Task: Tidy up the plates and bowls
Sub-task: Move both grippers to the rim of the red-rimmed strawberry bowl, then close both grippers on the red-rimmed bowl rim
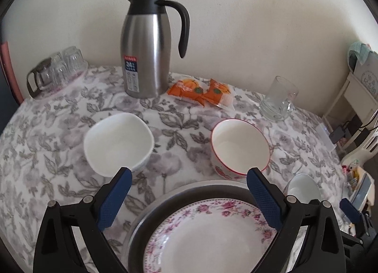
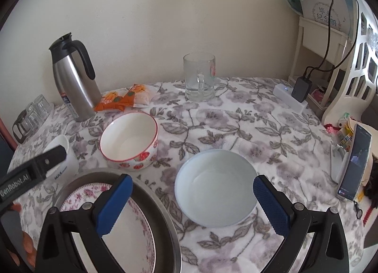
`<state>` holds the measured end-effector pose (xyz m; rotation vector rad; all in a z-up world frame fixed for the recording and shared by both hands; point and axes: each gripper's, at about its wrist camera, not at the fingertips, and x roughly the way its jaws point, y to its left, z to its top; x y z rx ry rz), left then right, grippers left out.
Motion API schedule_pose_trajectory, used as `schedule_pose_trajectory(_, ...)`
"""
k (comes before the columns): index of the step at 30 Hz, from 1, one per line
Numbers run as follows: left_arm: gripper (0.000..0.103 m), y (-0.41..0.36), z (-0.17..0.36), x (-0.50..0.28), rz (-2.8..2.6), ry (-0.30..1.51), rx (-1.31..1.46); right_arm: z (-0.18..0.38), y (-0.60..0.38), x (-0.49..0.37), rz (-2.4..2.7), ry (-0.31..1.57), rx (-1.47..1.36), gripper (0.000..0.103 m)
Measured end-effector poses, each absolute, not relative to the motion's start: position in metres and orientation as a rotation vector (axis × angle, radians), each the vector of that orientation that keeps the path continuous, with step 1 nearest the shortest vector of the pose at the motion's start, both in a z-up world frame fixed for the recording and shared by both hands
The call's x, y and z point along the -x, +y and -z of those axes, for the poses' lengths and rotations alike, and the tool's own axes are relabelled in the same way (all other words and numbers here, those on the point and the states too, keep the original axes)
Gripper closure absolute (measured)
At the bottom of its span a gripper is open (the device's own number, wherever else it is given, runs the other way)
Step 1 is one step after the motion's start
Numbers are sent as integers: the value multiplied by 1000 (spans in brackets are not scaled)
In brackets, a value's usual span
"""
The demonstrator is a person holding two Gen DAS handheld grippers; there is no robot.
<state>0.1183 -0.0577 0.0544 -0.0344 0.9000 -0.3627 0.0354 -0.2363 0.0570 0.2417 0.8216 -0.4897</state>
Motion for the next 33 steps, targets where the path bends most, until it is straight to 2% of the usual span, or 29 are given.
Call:
schedule_pose_trajectory(12, 5, -74, -28, -146, 432, 973, 54, -46, -248, -67, 431, 800, -295, 2)
schedule_pose_trajectory(14, 5, -76, -24, -152, 442, 991, 72, -44, -245, -75, 404, 806, -293, 11)
schedule_pose_trajectory(21, 8, -82, -21, -166, 442, 1004, 73, -36, -251, -98, 332, 838, -366, 26)
schedule_pose_trajectory(23, 8, -84, -20, -170, 448, 1012, 71, -31, -256, -104, 325, 854, -397, 36)
schedule_pose_trajectory(26, 9, -88, -19, -177, 456, 1010, 72, -26, -260, -116, 315, 879, -412, 43)
schedule_pose_trajectory(28, 15, -91, -17, -179, 463, 1011, 73, -22, -259, -123, 289, 897, -411, 47)
schedule_pose_trajectory(30, 32, -94, -14, -183, 464, 1025, 70, -19, -259, -129, 273, 914, -412, 52)
schedule_pose_trajectory(33, 34, -97, -8, -189, 458, 1039, 66, -13, -261, -138, 271, 944, -409, 57)
